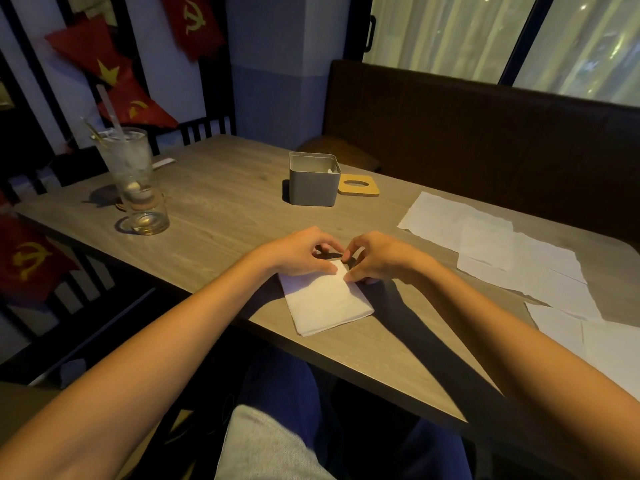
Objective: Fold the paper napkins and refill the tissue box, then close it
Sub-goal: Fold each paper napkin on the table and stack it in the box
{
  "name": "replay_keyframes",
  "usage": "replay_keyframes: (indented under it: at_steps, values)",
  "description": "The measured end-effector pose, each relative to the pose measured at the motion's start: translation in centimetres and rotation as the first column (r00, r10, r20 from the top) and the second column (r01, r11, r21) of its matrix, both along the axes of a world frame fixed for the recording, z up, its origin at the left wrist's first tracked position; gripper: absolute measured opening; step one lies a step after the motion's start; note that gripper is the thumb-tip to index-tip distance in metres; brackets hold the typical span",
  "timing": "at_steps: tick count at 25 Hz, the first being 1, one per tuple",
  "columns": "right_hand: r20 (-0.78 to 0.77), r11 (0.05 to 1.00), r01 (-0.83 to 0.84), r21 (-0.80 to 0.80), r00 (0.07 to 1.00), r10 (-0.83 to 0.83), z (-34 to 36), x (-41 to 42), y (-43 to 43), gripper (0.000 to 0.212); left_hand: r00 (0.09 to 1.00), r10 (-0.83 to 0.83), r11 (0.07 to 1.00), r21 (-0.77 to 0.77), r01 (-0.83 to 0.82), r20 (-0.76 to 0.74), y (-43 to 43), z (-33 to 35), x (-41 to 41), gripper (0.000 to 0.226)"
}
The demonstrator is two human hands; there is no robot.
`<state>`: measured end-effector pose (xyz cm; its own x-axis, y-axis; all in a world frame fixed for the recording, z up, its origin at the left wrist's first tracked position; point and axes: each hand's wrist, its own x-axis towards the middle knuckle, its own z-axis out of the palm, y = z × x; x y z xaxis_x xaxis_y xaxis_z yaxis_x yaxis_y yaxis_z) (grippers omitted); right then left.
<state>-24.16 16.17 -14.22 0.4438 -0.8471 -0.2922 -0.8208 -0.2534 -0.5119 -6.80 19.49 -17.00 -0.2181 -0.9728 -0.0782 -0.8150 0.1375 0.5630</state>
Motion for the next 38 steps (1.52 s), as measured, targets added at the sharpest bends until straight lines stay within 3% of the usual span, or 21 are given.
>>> replay_keyframes:
  at_steps: [2, 7, 12, 14, 16, 19, 25, 27, 31, 33, 38]
  values:
    - [-0.016, 0.999, 0.007, -0.035, 1.000, -0.008, -0.2, -0.4, -0.1, 0.022, 0.989, -0.114, 0.993, 0.037, 0.111, 0.098, -0.5, 0.5, -0.1, 0.040]
    - [-0.089, 0.959, -0.051, -0.278, 0.996, 0.028, -0.3, -1.9, -0.4, 0.008, 0.978, -0.194, 0.976, -0.085, 0.200, 0.077, -0.2, -0.6, 1.5, 0.030]
    - [-0.136, 0.970, -0.200, -0.141, 0.974, 0.181, -0.5, -3.2, -0.8, 0.018, 0.999, -0.035, 0.974, -0.223, 0.037, 0.015, 0.5, -2.0, 3.1, 0.030]
    - [-0.114, 0.967, -0.210, -0.144, 0.974, 0.195, -0.7, -3.3, -1.3, 0.015, 0.995, -0.030, 0.943, -0.326, 0.060, 0.095, 1.0, -2.0, 3.1, 0.034]
    - [-0.085, 0.962, -0.219, -0.164, 0.975, 0.207, -0.8, -3.3, -1.9, 0.010, 0.979, -0.126, 0.904, -0.388, 0.179, 0.158, 1.8, -1.9, 2.5, 0.035]
    - [-0.057, 0.948, -0.218, -0.231, 0.976, 0.211, -1.1, -3.6, -2.5, 0.006, 0.917, -0.228, 0.914, -0.253, 0.318, 0.327, 2.7, -2.3, 1.2, 0.045]
    - [0.060, 0.899, -0.104, -0.425, 0.988, 0.142, -2.1, -3.4, -2.5, 0.015, 0.868, -0.143, 0.978, -0.069, 0.199, 0.475, 2.6, -3.1, 0.2, 0.061]
    - [0.080, 0.865, -0.126, -0.486, 0.979, 0.187, -2.4, -2.4, -1.8, 0.021, 0.868, -0.104, 0.990, -0.029, 0.136, 0.486, 2.5, -2.9, -0.8, 0.065]
    - [-0.209, 0.847, -0.316, -0.427, 0.946, 0.247, -5.0, -2.2, -1.7, 0.049, 0.882, -0.012, 0.997, -0.062, 0.047, 0.471, 2.3, -2.7, -1.9, 0.086]
    - [-0.247, 0.885, -0.292, -0.362, 0.946, 0.211, -5.7, -3.3, -2.4, 0.055, 0.901, 0.040, 0.998, -0.064, -0.014, 0.433, 2.4, -2.8, -1.3, 0.097]
    - [-0.163, 0.910, -0.196, -0.366, 0.976, 0.145, -5.0, -4.8, -3.0, 0.059, 0.929, 0.040, 0.996, -0.090, -0.007, 0.368, 1.7, -1.2, -0.2, 0.075]
